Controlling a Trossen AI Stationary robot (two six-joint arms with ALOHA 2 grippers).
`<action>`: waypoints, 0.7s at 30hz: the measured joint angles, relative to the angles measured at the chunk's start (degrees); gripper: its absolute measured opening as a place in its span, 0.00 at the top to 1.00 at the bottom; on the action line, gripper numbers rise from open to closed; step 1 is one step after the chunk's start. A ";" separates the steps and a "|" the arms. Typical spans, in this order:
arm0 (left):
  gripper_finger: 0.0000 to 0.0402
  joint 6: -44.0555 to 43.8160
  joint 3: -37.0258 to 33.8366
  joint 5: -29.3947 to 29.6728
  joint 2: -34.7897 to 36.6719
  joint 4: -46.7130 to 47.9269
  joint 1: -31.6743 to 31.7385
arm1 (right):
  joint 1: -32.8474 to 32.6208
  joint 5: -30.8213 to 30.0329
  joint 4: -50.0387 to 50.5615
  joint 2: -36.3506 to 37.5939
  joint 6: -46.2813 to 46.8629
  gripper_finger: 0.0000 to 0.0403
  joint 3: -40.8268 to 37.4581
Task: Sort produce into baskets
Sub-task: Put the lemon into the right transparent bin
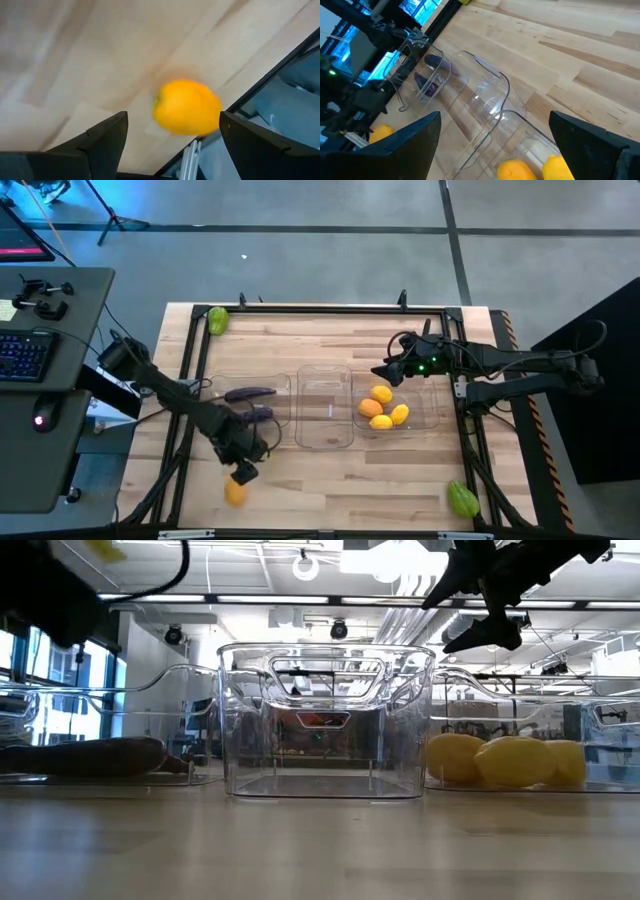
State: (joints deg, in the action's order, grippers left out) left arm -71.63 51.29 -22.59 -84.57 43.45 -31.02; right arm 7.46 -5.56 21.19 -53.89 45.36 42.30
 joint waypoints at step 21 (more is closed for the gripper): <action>0.26 64.21 7.69 25.43 -5.67 -0.62 -16.01 | 0.00 0.09 0.03 0.00 1.12 0.10 0.00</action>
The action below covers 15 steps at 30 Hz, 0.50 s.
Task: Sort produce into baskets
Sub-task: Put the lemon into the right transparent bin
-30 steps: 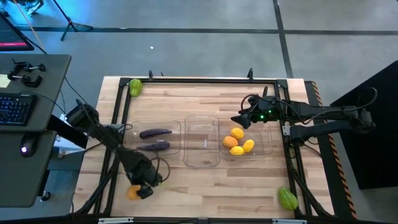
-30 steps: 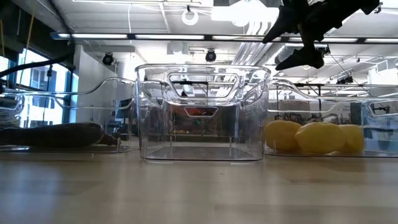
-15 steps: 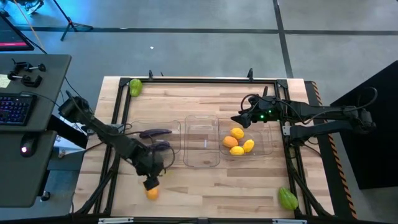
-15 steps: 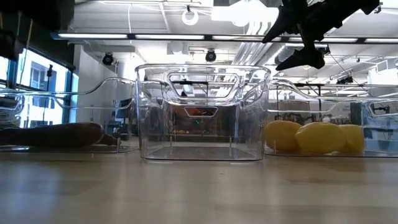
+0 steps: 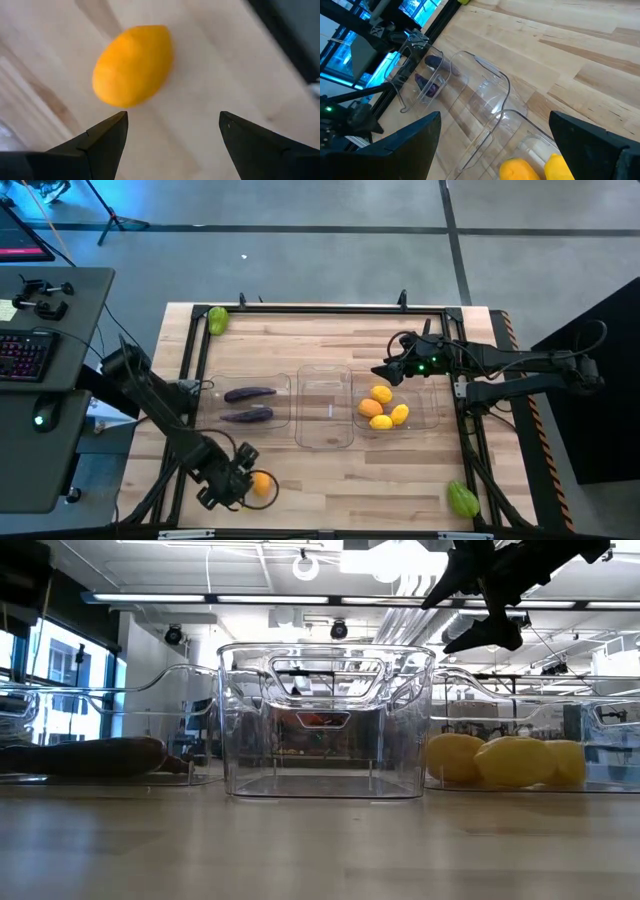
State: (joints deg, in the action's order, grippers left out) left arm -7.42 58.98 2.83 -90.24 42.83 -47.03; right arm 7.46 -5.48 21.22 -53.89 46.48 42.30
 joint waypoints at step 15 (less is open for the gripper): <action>0.26 15.84 0.04 0.01 -1.38 -6.58 3.94 | 0.00 0.09 1.99 -0.02 -0.02 0.10 0.00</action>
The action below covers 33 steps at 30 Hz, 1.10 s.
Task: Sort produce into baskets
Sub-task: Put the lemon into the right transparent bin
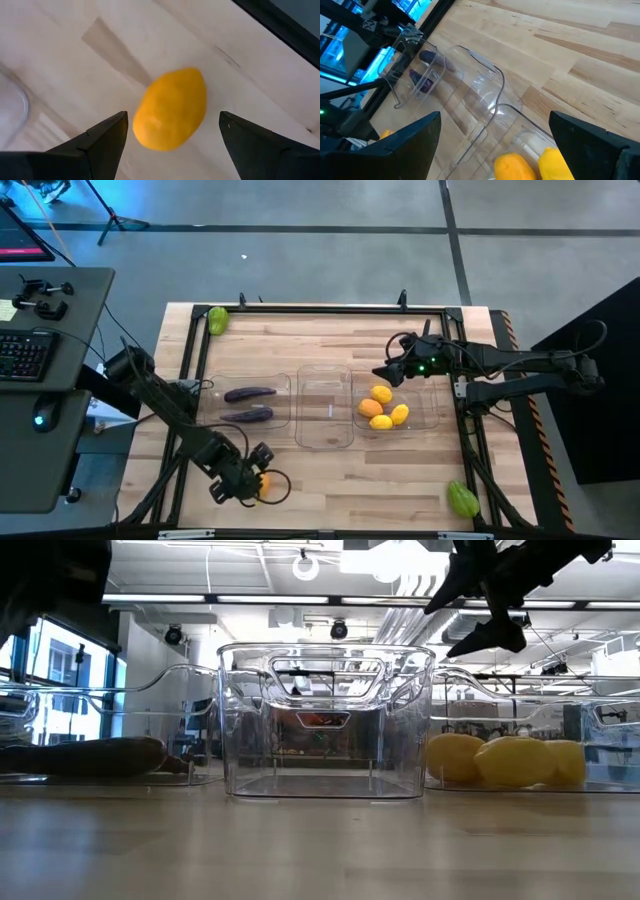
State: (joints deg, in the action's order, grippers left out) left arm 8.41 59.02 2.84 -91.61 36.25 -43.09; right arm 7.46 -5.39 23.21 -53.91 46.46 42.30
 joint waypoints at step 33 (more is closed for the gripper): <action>0.48 -13.87 2.67 -4.78 -2.77 2.47 5.77 | -0.01 -0.44 1.43 -0.04 -0.32 0.10 0.00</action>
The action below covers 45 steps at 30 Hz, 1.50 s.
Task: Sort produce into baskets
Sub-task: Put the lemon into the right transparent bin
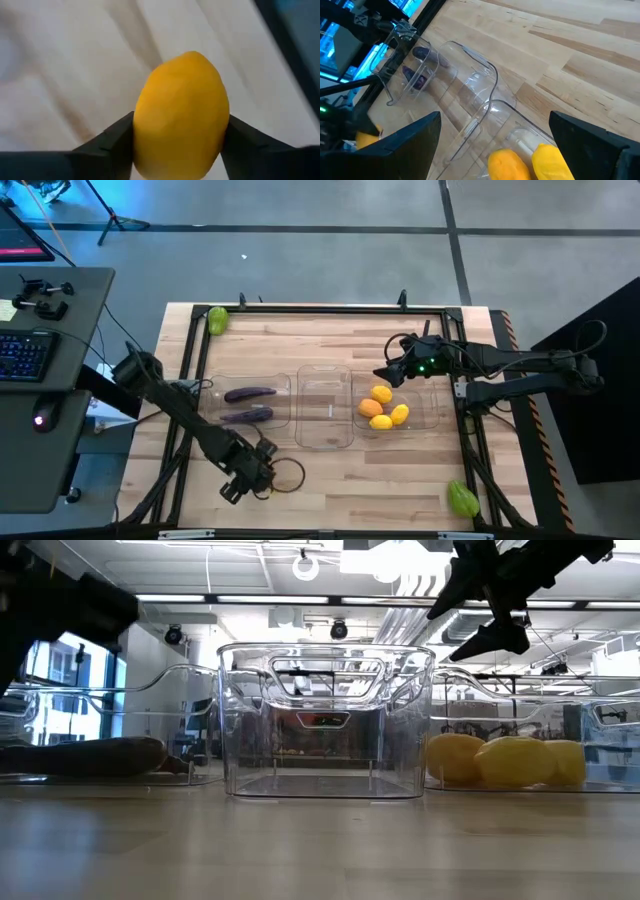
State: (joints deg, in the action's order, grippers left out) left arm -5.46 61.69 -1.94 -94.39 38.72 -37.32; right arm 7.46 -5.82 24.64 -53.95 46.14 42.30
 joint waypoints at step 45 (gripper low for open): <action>0.39 13.64 14.82 25.06 -18.82 -59.40 30.99 | -0.01 4.55 -24.76 15.43 -10.20 0.10 -0.04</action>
State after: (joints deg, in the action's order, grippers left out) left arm 8.18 76.51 23.11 -113.21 -20.68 -6.33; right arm 7.45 -1.28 -0.11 -38.52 35.94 42.26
